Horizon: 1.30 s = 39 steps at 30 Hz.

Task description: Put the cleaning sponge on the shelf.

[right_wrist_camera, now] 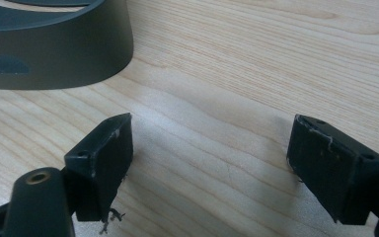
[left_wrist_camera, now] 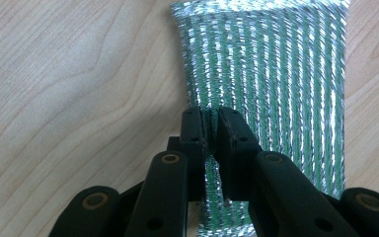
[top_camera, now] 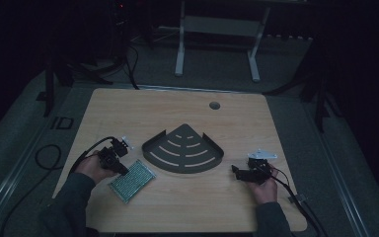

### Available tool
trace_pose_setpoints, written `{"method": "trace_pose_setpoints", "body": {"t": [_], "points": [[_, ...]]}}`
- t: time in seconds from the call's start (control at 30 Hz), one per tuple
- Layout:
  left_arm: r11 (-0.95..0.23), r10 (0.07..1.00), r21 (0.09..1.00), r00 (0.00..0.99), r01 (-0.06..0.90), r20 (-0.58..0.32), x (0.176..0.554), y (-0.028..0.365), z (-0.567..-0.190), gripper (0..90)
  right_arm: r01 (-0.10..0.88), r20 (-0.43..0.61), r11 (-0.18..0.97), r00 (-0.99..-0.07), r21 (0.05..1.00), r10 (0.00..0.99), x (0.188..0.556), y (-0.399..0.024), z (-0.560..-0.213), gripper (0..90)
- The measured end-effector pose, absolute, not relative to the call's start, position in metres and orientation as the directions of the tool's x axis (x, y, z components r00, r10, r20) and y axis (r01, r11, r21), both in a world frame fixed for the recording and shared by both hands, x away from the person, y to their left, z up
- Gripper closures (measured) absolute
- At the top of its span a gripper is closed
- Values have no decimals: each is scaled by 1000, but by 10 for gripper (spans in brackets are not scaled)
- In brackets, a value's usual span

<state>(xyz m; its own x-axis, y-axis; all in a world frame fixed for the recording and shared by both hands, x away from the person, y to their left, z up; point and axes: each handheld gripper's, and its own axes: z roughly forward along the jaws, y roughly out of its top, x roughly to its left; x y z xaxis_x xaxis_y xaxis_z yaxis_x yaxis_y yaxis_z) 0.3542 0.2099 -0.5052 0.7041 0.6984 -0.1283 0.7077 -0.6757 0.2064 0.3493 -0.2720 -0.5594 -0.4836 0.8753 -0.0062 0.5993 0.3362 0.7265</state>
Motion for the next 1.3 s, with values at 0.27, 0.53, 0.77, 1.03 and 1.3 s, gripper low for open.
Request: {"method": "trace_pose_setpoints", "body": {"t": [0.27,0.53,0.77,1.03,1.3], "points": [[-624,743,204,654,754,-145,361,209,-504,749,600,-6,336,-483,726,875,349,-272,-559,174],[-564,784,171,589,808,-196,366,213,-511,733,600,-6,336,-483,726,875,349,-272,-559,174],[-535,790,135,551,834,-271,372,217,-515,794,599,-6,336,-483,726,875,349,-272,-559,174],[-549,784,118,559,827,-269,374,215,-513,895,600,-6,336,-483,726,875,349,-272,-559,174],[-558,768,147,576,816,-280,376,220,-502,900,599,-6,336,-483,726,875,350,-272,-559,174]]}}
